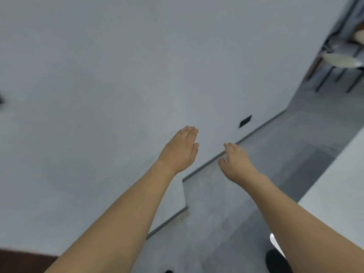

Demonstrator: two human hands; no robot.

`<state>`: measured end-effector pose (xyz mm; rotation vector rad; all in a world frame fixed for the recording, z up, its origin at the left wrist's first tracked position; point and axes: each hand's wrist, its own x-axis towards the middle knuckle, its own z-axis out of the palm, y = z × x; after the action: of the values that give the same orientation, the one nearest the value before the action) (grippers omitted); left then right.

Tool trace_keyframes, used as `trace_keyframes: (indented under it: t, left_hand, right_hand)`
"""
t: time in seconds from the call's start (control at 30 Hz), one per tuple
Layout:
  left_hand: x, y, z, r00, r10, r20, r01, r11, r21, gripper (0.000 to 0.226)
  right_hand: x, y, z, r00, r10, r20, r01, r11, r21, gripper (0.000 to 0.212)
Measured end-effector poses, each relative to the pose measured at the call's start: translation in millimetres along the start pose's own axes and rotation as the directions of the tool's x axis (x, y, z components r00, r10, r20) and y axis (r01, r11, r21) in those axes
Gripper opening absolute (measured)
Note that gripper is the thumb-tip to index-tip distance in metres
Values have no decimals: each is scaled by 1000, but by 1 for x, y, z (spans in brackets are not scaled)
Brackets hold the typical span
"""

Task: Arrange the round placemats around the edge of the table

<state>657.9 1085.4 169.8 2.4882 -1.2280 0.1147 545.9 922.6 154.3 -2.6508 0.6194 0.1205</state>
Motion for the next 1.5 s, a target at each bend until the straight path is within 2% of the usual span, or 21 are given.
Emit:
trace_keyframes:
  t: [0.17,0.37,0.53,0.7,0.8,1.03,1.17,1.37,1.5]
  left_hand:
    - [86,-4,41,984,147,103,-144,989,-39,52]
    - [174,50,109,925,305,229,-290,952,-98,53]
    - [225,96,155,836,442,326,-432,895,-107,52]
    - [281,129,182,762,514,394,-507,852,-132,53]
    - [319,151,200,704,581,407,-577,803,-148,53]
    - [401,233,239,552,728,406,-728,658,-190,55]
    - [411,305,271,397,810,432,-802,535,-265,54]
    - [399,402,311,209,879,428,-857,376,-353,53]
    - [383,466,342,19,912,410,-879,210,-428,53]
  right_hand:
    - [21,48,-9,974,220,-59,-217,975,54,61]
    - [33,134,-13,887,455,-79,-443,887,129,59]
    - [42,186,-11,802,595,-58,-572,792,215,60]
    - [54,219,-25,735,675,-69,-632,718,293,60]
    - [60,245,-37,669,737,-100,-678,659,325,59]
    - [54,295,-67,462,879,-116,-759,460,461,57]
    - [33,336,-71,328,938,-112,-764,333,553,57]
    - [-3,393,-64,164,986,-27,-716,138,684,58]
    - [-30,421,-50,11,998,60,-643,-39,765,59]
